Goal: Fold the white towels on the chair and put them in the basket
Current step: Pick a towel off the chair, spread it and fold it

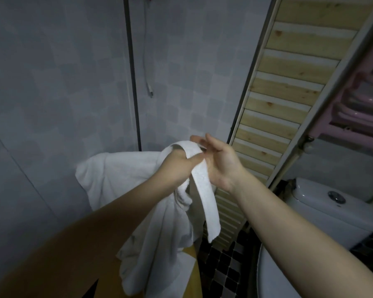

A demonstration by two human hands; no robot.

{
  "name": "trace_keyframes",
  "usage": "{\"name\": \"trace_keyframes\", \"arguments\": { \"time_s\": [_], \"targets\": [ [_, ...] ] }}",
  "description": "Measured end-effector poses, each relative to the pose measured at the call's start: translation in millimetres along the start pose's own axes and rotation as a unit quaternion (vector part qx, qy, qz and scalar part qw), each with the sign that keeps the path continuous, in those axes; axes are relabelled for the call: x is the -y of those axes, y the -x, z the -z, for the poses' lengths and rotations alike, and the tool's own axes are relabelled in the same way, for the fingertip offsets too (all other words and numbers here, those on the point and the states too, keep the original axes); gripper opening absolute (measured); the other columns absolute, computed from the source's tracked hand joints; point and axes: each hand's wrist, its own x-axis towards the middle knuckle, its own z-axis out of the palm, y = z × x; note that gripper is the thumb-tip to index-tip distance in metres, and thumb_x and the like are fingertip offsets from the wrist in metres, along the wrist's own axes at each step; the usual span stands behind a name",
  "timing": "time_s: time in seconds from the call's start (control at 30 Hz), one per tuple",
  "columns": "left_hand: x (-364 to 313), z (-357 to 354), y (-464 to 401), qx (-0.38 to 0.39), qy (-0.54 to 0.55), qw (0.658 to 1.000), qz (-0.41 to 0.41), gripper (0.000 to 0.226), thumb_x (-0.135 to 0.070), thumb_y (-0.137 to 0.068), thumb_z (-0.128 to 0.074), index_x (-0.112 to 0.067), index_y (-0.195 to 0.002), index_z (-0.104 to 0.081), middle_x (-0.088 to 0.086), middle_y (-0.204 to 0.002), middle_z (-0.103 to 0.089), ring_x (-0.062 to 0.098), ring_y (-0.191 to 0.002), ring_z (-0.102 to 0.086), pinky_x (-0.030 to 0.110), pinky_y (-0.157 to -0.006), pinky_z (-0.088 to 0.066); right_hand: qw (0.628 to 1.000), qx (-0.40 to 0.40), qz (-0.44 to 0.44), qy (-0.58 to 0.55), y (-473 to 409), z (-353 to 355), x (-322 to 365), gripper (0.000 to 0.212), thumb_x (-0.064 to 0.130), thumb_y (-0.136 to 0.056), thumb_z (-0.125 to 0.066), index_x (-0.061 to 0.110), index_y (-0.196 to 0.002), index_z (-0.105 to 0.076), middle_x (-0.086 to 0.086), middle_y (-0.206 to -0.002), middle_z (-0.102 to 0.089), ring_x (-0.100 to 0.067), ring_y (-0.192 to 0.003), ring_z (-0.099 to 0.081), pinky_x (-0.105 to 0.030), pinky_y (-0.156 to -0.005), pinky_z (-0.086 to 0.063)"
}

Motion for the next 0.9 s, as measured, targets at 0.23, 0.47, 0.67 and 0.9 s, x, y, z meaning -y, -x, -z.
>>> {"name": "trace_keyframes", "arguments": {
  "time_s": [0.23,0.47,0.67,0.9],
  "targets": [
    [1.1,4.5,-5.6,0.03,0.273,0.956,0.104,0.022,-0.025,-0.097,-0.045,-0.007,-0.099,-0.059,0.004,-0.06,-0.058,0.014,-0.047,-0.056,0.019,-0.049,-0.046,0.686,-0.098,0.269,0.669,21.5,22.4,-24.1,0.063,0.039,-0.085,-0.062,0.018,-0.139,-0.036,-0.002,-0.139,-0.035,-0.008,-0.117,-0.043,-0.022,-0.093,-0.036],
    [-8.3,7.5,0.9,0.06,0.374,0.907,0.183,0.027,-0.033,-0.097,-0.044,-0.016,-0.077,-0.05,-0.003,-0.038,-0.049,0.012,-0.024,-0.039,0.011,-0.032,-0.033,0.673,-0.134,0.217,0.694,10.1,43.5,-38.3,0.055,0.016,-0.086,-0.06,0.014,-0.135,-0.037,-0.005,-0.116,-0.055,-0.021,-0.1,-0.058,-0.032,-0.083,-0.048],
    [-4.4,10.0,4.2,0.093,0.387,0.899,0.185,0.031,-0.035,-0.096,-0.044,-0.015,-0.073,-0.048,-0.006,-0.04,-0.049,0.011,-0.024,-0.037,0.009,-0.035,-0.027,0.68,-0.249,0.267,0.635,-6.4,45.8,-35.8,0.024,0.017,-0.09,-0.051,0.011,-0.113,-0.053,-0.009,-0.112,-0.054,-0.025,-0.103,-0.054,-0.038,-0.082,-0.046],
    [8.9,28.1,-8.6,-0.04,0.217,0.969,0.115,0.042,-0.048,-0.092,-0.047,-0.012,-0.097,-0.068,-0.002,-0.057,-0.046,0.015,-0.05,-0.042,0.025,-0.058,-0.041,0.803,-0.372,0.094,0.455,-7.6,61.5,-19.5,0.026,0.024,-0.097,-0.039,0.003,-0.11,-0.048,-0.014,-0.104,-0.057,-0.032,-0.093,-0.059,-0.049,-0.082,-0.053]
  ]
}}
